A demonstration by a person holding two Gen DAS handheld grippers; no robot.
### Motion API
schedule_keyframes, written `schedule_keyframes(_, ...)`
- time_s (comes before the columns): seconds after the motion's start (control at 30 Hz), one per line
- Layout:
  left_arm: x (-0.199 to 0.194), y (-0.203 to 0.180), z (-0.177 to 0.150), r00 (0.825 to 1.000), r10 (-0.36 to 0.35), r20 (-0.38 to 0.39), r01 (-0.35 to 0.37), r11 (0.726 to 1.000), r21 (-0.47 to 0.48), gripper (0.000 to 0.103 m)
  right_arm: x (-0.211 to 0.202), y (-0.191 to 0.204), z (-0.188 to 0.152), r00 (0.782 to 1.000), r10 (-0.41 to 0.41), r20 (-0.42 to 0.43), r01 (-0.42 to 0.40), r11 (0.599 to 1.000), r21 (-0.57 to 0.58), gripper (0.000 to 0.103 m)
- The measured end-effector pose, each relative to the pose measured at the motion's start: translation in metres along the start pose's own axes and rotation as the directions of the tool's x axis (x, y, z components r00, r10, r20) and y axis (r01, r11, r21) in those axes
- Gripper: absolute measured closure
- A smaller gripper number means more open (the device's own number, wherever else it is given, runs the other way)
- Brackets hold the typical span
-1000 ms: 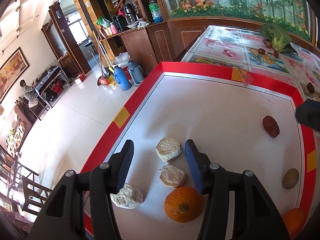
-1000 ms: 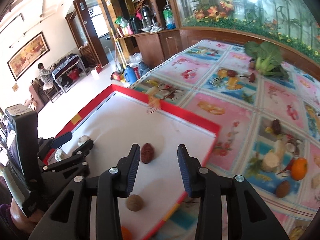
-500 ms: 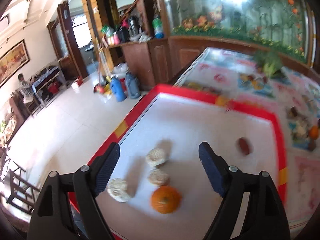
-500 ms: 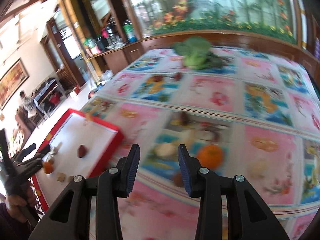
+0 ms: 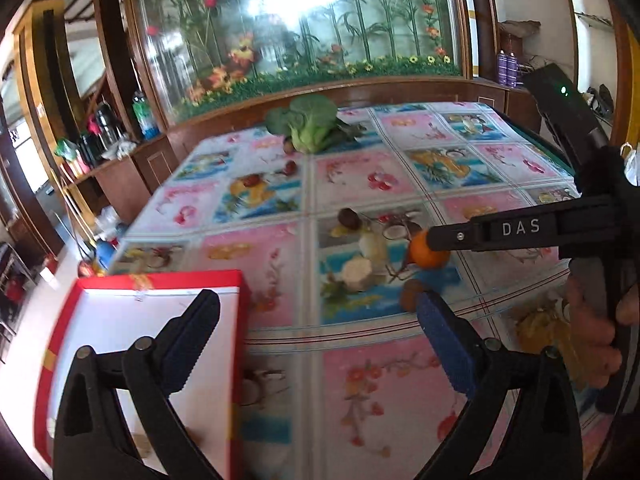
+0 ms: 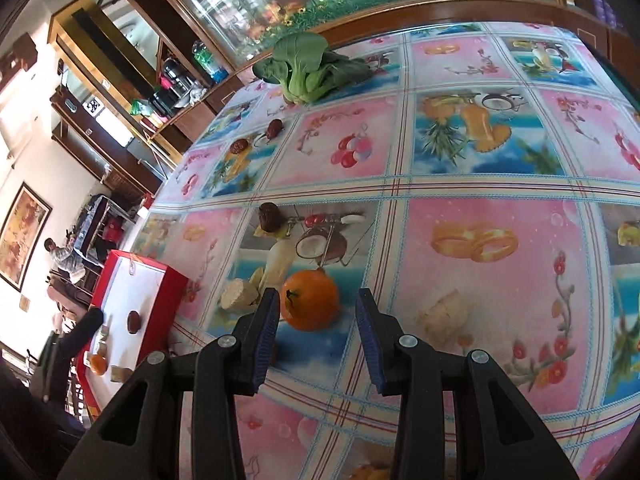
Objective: Organize fruits
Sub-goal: 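Grasp an orange with the right gripper while the left gripper grasps a brown kiwi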
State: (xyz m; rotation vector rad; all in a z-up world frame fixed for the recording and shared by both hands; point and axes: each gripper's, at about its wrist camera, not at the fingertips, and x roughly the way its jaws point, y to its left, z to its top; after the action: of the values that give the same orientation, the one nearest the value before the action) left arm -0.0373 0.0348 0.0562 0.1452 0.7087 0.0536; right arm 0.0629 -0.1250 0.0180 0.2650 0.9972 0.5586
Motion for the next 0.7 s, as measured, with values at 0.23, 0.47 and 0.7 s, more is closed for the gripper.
schedule_keyframes(0.23,0.016,-0.017,-0.003,0.996,-0.080,-0.049,0.081,0.996,0.022,0.010,0.012,0.006,-0.001,0.999,-0.042,-0.018,0.041,0.998,-0.045,0.064)
schedule_keyframes(0.47,0.037,-0.024,-0.003,0.986,-0.127,-0.110,0.128,0.992,-0.002,0.021,0.015,0.009,0.000,0.998,-0.068,-0.010,0.067,0.995,-0.076,0.065)
schedule_keyframes(0.7,0.046,-0.032,-0.002,0.977,-0.165,-0.136,0.166,0.986,-0.005,0.032,0.015,0.014,-0.002,0.995,-0.098,-0.002,0.097,0.989,-0.107,0.068)
